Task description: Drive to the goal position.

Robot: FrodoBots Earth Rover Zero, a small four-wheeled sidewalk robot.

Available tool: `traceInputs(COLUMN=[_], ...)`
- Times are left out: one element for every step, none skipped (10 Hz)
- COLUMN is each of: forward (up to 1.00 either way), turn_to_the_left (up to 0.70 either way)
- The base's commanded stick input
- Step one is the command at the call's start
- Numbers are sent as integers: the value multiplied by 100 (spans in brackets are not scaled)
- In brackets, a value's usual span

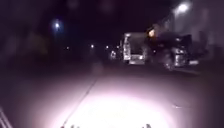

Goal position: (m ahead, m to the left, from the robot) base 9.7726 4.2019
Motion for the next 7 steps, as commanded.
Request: traceInputs(forward=[100,100,100,100,100,100,100], turn_to_the_left=[0,0,0,0,0,0,0])
